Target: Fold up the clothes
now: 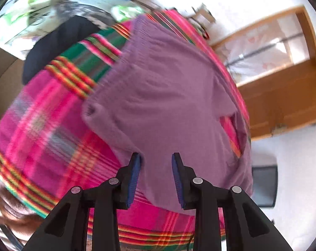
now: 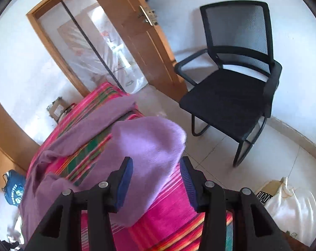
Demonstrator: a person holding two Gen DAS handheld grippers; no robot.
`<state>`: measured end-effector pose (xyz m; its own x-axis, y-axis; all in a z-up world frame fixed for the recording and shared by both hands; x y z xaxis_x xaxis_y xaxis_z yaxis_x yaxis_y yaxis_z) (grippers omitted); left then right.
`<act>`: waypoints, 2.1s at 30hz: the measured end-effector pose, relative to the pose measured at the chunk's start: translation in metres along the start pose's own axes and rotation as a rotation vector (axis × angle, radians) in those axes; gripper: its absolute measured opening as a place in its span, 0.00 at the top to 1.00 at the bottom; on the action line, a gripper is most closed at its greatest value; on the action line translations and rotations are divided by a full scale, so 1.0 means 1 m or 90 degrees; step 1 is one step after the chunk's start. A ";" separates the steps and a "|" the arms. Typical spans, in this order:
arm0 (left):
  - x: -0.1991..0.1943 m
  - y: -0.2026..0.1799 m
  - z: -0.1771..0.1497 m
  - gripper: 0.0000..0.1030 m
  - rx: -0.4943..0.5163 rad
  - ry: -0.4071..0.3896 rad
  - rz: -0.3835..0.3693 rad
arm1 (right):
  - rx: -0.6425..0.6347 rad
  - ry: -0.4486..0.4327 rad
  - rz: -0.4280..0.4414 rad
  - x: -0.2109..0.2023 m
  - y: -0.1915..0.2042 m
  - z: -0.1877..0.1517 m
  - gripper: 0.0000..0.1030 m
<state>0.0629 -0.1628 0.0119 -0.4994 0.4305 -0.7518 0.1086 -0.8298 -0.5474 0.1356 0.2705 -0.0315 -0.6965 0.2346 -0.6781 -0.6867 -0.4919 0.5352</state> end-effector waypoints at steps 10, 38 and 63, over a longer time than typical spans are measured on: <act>0.076 -0.101 -0.002 0.69 0.200 0.121 -0.067 | -0.023 0.010 -0.017 0.031 0.007 0.019 0.54; 0.184 -0.237 -0.023 0.69 0.345 0.230 -0.129 | -0.167 -0.046 -0.068 0.025 0.037 0.020 0.94; 0.190 -0.251 -0.039 0.69 0.353 0.260 -0.154 | -0.067 -0.115 -0.159 0.017 -0.028 0.065 0.94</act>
<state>-0.0263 0.1408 -0.0083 -0.0815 0.6325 -0.7703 -0.4698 -0.7060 -0.5300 0.1295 0.3428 -0.0247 -0.5410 0.4999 -0.6764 -0.8226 -0.4821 0.3016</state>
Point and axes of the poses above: each gripper's, at about its wrist camera, not at the fingertips, and x roughly the way its jaws point, y to its left, z to its top, the point moved 1 cm from there along x, roughly the way its jaws point, and after that the axes turned 13 degrees about x, right-handed, at the moved point
